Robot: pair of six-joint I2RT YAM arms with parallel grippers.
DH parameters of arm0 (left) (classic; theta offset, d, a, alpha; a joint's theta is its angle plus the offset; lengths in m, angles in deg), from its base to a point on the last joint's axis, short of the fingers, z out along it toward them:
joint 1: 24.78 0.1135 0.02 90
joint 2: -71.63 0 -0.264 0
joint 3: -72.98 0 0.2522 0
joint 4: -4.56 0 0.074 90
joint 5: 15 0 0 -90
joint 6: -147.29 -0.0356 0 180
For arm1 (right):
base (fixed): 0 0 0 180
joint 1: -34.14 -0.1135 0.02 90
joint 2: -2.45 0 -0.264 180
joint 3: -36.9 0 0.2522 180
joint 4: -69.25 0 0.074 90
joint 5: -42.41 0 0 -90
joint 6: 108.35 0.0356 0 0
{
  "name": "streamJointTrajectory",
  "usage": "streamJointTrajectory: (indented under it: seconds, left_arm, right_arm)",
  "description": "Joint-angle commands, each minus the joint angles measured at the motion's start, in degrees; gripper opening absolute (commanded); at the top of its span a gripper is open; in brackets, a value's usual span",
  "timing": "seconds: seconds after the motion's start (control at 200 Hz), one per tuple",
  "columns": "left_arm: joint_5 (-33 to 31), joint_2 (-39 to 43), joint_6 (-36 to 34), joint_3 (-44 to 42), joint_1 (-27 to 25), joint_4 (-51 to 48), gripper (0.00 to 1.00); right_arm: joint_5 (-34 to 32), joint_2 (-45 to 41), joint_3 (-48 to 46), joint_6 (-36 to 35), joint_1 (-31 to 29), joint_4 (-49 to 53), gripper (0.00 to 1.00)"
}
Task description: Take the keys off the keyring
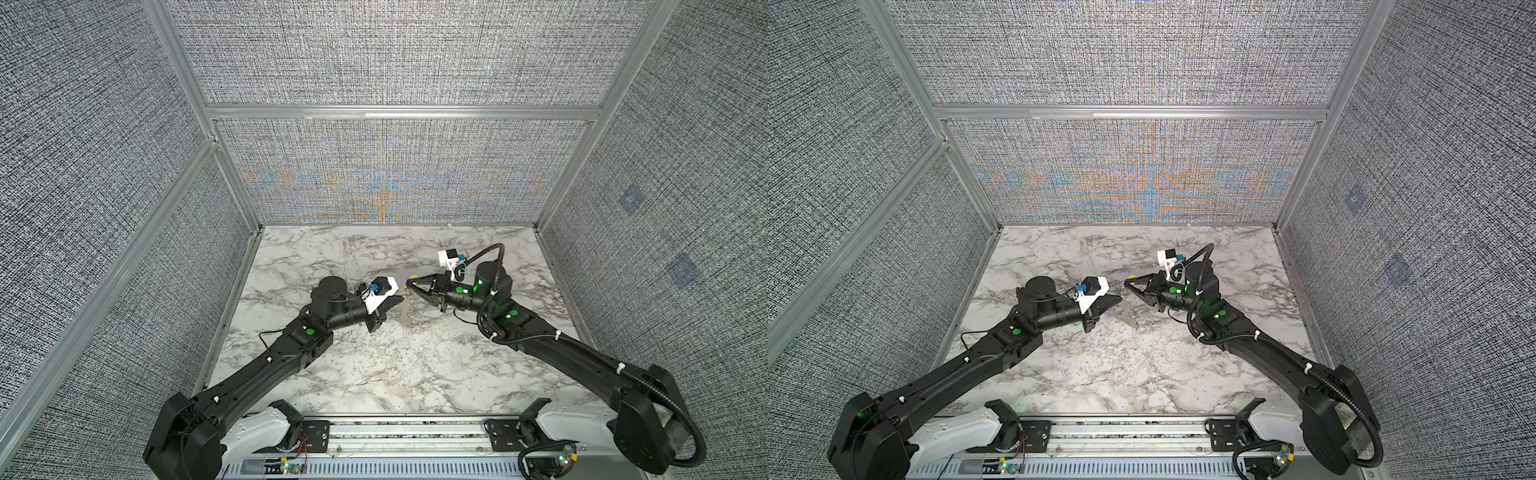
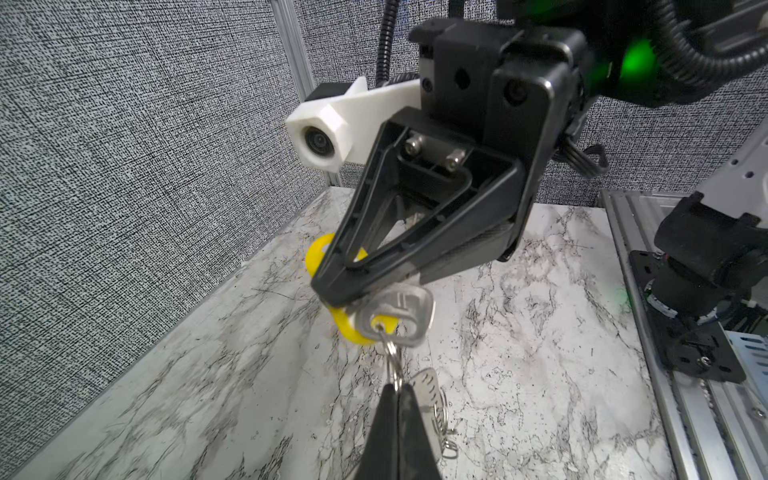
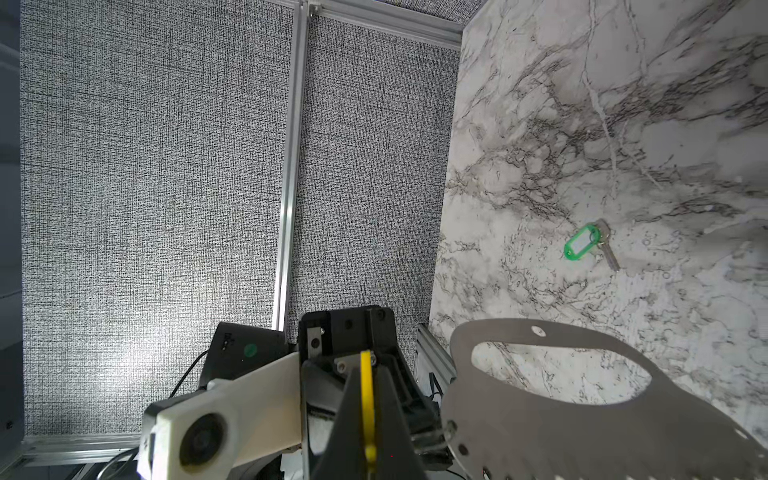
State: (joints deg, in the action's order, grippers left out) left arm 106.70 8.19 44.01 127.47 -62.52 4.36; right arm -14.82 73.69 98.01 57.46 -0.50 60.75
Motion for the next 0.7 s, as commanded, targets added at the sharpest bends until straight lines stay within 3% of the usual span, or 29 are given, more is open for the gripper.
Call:
streamJointTrajectory:
  seconds: [0.0,0.695]
  left_arm:
    - [1.09,0.41,-0.37,0.60,0.04,1.33,0.00]
    - [1.67,0.37,4.88,-1.25,0.03,10.75,0.00]
  right_arm:
    - [-1.78,-0.93,-0.36,-0.07,0.38,0.26,0.00]
    - [-3.51,-3.53,-4.81,-1.63,2.59,3.16,0.00]
